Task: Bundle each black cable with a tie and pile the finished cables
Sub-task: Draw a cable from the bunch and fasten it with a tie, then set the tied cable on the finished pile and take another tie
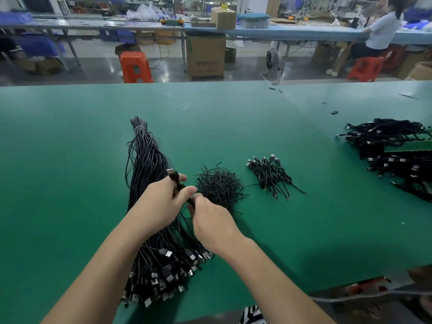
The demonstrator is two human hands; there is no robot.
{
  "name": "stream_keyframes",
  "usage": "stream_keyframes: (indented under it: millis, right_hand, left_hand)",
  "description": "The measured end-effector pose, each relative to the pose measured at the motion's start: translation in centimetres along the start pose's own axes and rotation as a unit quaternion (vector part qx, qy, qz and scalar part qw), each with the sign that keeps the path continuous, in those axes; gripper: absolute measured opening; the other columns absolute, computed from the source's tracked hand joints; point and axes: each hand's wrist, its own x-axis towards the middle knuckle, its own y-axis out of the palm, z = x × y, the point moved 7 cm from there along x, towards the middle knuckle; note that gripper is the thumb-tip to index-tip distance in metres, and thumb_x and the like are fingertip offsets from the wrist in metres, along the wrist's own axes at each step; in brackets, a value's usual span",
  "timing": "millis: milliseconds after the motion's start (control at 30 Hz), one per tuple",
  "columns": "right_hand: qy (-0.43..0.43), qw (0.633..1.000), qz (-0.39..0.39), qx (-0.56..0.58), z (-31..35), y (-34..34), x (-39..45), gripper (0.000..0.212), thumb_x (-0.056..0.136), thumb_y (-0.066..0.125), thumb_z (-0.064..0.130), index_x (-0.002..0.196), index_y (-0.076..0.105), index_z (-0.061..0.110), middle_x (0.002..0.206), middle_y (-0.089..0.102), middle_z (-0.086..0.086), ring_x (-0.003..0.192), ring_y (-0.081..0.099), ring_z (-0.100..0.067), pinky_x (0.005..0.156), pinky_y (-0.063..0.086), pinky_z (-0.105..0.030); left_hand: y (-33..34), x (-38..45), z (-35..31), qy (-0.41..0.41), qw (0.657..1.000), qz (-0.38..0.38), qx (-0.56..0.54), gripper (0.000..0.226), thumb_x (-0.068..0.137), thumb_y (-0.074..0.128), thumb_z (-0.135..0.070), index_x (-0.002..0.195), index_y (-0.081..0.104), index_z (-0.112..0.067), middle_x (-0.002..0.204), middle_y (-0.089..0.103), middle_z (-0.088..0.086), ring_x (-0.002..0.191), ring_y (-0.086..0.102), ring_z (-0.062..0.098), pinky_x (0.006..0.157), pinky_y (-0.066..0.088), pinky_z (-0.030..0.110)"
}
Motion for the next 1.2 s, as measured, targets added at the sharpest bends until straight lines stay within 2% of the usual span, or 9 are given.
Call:
stream_keyframes:
  millis: [300,433,500,600,767,867,1000,1100,1200]
  right_hand:
    - [0.044,0.986,0.076,0.141,-0.4,0.7,-0.2,0.015,0.106,0.042,0.029,0.112,0.049,0.018,0.1,0.057,-0.001,0.084,0.059,-0.025,0.074,0.049,-0.043]
    - [0.073,0.953,0.119,0.269,-1.0,0.4,0.2,0.024,0.105,0.044,0.041,0.125,0.05,0.029,0.083,0.065,0.005,0.067,0.066,-0.006,0.066,0.056,-0.033]
    - [0.073,0.952,0.103,0.279,-1.1,-0.1,0.4,0.013,0.106,0.04,0.041,0.103,0.05,0.035,0.08,0.067,0.003,0.063,0.065,-0.005,0.069,0.057,-0.038]
    - [0.076,0.953,0.074,0.284,-1.1,-0.6,0.6,0.025,0.106,0.037,0.04,0.084,0.049,0.037,0.072,0.067,0.0,0.061,0.061,-0.008,0.062,0.049,-0.035]
    - [0.098,0.945,0.039,0.309,-1.9,-1.0,0.5,0.028,0.108,0.034,0.034,0.09,0.054,0.026,0.069,0.05,0.003,0.059,0.051,-0.014,0.059,0.05,-0.04]
    - [0.109,0.956,0.01,0.272,-2.7,-1.6,0.5,0.029,0.107,0.034,0.032,0.09,0.053,0.019,0.073,0.052,0.002,0.063,0.046,-0.014,0.061,0.042,-0.039]
    - [0.138,0.963,-0.042,0.23,-4.8,-3.2,0.4,0.03,0.108,0.033,0.035,0.083,0.047,0.024,0.078,0.053,0.006,0.071,0.048,-0.009,0.061,0.034,-0.031]
    - [0.165,0.957,-0.061,0.229,-6.3,-3.9,0.1,0.034,0.108,0.03,0.038,0.082,0.046,0.022,0.081,0.054,0.005,0.074,0.049,-0.009,0.063,0.035,-0.026]
    - [0.175,0.955,-0.059,0.234,-6.9,-4.0,-0.2,0.037,0.109,0.028,0.037,0.086,0.046,0.014,0.08,0.05,0.002,0.075,0.047,-0.014,0.067,0.038,-0.03]
  left_hand:
    - [-0.1,1.1,-0.2,0.046,0.999,0.008,0.026,0.022,0.095,0.063,-0.035,0.076,0.065,-0.024,0.061,0.059,-0.01,0.061,0.056,-0.001,0.051,0.035,0.015]
    - [-0.2,1.6,-0.7,0.049,0.998,0.004,0.045,0.02,0.097,0.062,-0.033,0.079,0.063,-0.023,0.069,0.063,-0.009,0.062,0.058,0.004,0.051,0.038,0.017]
    - [-0.3,1.9,-1.2,0.055,0.998,0.001,0.045,0.018,0.097,0.062,-0.033,0.081,0.063,-0.024,0.07,0.063,-0.01,0.062,0.058,0.004,0.051,0.037,0.018]
    - [0.0,2.3,-1.9,0.064,0.997,0.009,0.046,0.019,0.097,0.061,-0.033,0.082,0.062,-0.022,0.07,0.063,-0.008,0.063,0.059,0.006,0.054,0.041,0.021]
    - [0.2,2.7,-2.4,0.051,0.999,-0.002,0.012,0.019,0.095,0.061,-0.036,0.085,0.066,-0.021,0.073,0.064,-0.008,0.068,0.058,0.004,0.058,0.041,0.018]
    - [1.0,2.9,-2.3,0.037,0.998,0.009,-0.042,0.015,0.097,0.059,-0.038,0.093,0.067,-0.026,0.076,0.071,-0.005,0.069,0.064,0.01,0.066,0.051,0.03]
    - [3.2,3.3,0.9,-0.033,0.975,0.016,-0.218,0.014,0.103,0.053,-0.025,0.101,0.067,-0.025,0.082,0.076,-0.007,0.053,0.059,0.013,0.049,0.052,0.03]
    - [5.6,3.5,3.6,-0.043,0.995,0.035,-0.084,0.014,0.101,0.057,-0.02,0.102,0.071,-0.023,0.091,0.073,-0.01,0.061,0.061,-0.001,0.058,0.049,0.017]
    - [8.4,3.2,5.7,-0.044,0.995,0.076,0.056,0.015,0.099,0.058,-0.025,0.11,0.07,-0.024,0.106,0.071,-0.008,0.088,0.063,0.008,0.083,0.055,0.029]
